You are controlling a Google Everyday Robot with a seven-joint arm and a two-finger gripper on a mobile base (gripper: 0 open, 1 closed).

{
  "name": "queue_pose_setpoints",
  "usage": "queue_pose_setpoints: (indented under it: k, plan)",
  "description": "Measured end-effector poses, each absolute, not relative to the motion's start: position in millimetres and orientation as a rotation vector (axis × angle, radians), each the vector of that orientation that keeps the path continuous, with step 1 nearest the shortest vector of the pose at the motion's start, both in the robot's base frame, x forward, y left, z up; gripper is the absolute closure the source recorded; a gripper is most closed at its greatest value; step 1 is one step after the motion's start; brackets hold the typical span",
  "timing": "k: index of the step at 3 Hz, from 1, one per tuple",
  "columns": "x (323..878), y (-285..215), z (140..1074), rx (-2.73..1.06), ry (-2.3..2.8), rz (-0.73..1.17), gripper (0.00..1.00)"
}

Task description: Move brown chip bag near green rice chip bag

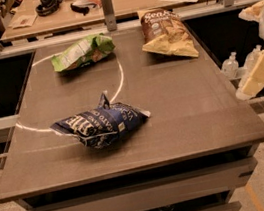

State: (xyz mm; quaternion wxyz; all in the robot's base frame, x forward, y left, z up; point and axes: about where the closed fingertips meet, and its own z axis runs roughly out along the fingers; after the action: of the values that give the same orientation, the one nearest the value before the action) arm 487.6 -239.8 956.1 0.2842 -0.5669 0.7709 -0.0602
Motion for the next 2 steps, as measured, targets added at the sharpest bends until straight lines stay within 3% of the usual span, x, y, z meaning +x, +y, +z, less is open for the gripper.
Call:
queue_pose_setpoints:
  k: [2]
  plan:
    - [558,-263,964,-1.227,1.843,-0.13,0.0]
